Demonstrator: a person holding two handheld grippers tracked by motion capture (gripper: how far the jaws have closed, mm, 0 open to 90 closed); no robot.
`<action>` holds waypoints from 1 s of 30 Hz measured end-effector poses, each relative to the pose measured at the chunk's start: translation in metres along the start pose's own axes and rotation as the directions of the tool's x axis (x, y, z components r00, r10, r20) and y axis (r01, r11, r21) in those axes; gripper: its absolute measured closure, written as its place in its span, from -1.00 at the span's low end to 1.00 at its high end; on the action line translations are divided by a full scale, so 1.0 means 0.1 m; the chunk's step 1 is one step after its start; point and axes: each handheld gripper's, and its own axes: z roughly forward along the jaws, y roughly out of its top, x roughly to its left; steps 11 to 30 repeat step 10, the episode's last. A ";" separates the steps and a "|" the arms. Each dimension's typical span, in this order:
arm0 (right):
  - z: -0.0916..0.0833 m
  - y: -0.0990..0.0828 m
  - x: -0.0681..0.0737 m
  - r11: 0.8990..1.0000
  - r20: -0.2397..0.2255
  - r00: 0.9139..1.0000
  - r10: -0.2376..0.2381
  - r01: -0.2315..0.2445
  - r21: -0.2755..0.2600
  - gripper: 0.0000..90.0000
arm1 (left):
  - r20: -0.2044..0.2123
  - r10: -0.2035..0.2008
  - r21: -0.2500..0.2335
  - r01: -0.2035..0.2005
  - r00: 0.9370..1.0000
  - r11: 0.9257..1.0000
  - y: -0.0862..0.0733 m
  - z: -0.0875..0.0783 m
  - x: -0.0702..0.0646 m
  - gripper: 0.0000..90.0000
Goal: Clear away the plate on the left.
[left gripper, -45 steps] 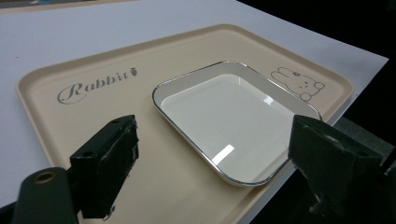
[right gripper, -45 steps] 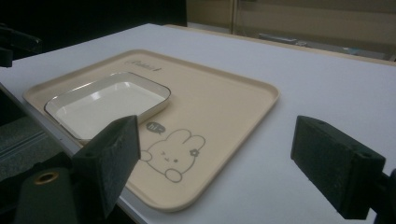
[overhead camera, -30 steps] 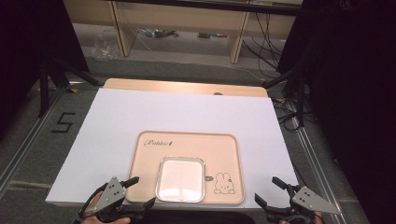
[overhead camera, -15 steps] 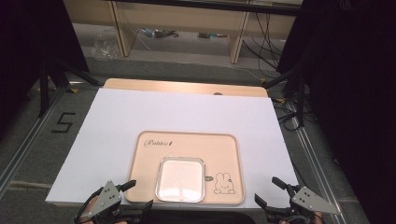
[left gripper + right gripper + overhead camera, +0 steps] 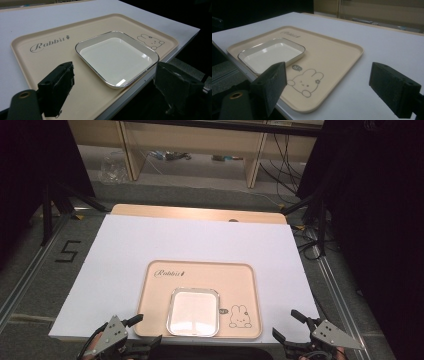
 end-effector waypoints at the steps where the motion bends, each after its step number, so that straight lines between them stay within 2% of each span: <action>1: 0.00 0.00 0.00 1.000 -0.014 1.000 0.008 -0.007 0.004 -0.66 | -0.009 -0.001 0.003 0.001 1.000 1.000 0.01 -0.01 0.00 -0.65; 4: 0.00 0.00 0.00 1.000 -0.013 1.000 0.002 -0.002 0.002 -0.66 | -0.003 0.024 0.000 -0.024 1.000 1.000 0.01 -0.01 0.02 -0.65; 30: 0.01 0.00 0.00 1.000 -0.013 1.000 0.001 -0.001 0.002 -0.66 | -0.001 0.016 0.002 -0.016 1.000 1.000 0.01 -0.01 0.02 -0.65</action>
